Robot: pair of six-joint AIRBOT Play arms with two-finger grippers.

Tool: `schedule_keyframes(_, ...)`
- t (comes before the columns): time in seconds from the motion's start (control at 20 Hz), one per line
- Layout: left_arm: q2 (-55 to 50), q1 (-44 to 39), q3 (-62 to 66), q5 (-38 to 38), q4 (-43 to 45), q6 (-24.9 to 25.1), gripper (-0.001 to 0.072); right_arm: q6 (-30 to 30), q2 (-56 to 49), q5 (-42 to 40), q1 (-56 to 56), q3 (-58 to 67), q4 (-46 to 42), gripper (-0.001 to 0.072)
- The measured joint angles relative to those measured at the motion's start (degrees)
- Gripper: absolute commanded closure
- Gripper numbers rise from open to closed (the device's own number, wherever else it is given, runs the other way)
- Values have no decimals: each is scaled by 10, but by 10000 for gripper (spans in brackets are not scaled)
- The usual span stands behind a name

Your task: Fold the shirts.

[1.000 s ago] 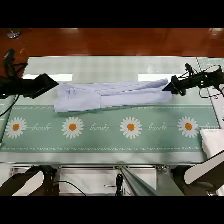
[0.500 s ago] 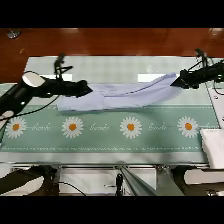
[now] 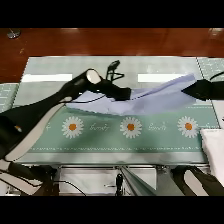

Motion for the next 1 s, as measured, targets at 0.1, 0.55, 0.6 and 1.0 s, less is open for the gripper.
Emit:
schedule_keyframes(0.1, -40, -40, 42, -5, 2, -22, 685, 15, 40, 5, 0, -13, 0, 695)
schedule_keyframes(0.55, -87, -115, 101, -38, -17, -49, 684, 40, 85, 9, 0, -27, 14, 693)
schedule_keyframes(0.6, -76, -95, 102, -45, -18, -49, 683, 41, 86, 12, 0, -27, 15, 693)
schedule_keyframes(1.0, 112, 208, 104, -111, 2, -37, 683, 46, 25, -43, 122, -13, 68, 693)
